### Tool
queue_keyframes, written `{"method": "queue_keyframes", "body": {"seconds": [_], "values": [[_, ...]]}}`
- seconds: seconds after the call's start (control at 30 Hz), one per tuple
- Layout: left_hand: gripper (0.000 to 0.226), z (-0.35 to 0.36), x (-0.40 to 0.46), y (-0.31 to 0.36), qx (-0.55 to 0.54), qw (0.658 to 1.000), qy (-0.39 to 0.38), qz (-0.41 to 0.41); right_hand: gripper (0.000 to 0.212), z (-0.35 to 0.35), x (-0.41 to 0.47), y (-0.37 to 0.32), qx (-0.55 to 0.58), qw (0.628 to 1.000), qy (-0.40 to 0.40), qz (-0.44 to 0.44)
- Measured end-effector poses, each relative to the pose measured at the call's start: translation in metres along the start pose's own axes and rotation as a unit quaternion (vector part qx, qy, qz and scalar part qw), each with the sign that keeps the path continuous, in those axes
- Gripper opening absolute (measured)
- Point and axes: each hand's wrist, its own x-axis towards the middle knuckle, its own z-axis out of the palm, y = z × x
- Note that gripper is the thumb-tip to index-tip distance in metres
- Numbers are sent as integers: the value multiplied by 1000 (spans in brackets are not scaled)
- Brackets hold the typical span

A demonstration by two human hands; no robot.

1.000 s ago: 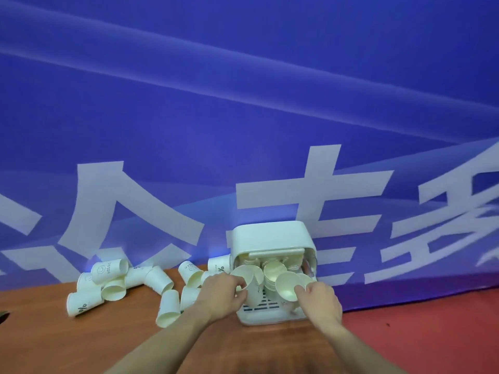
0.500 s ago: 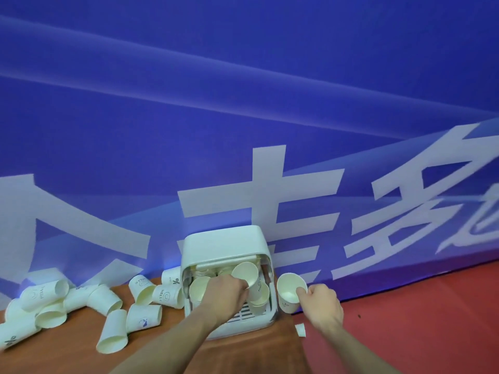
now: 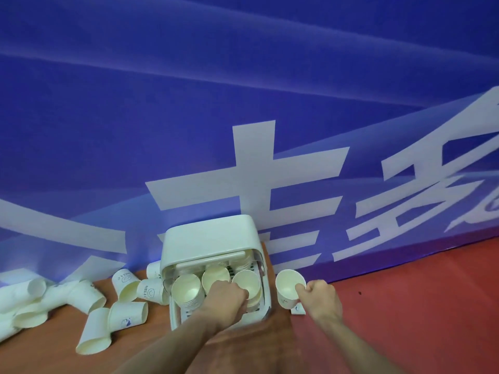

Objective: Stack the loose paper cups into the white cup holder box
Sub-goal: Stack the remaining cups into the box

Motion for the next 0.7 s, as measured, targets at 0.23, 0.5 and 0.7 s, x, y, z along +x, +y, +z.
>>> {"method": "queue_keyframes", "body": {"seconds": [0.23, 0.5, 0.7], "values": [[39, 15, -1, -10, -13, 999, 29, -17, 36, 5, -8, -16, 22, 998, 34, -48], [34, 13, -29, -32, -37, 996, 70, -32, 38, 18, -32, -63, -6, 985, 10, -173], [31, 21, -55, -55, -81, 993, 84, -27, 39, 39, -30, -66, -26, 989, 4, -149]]}}
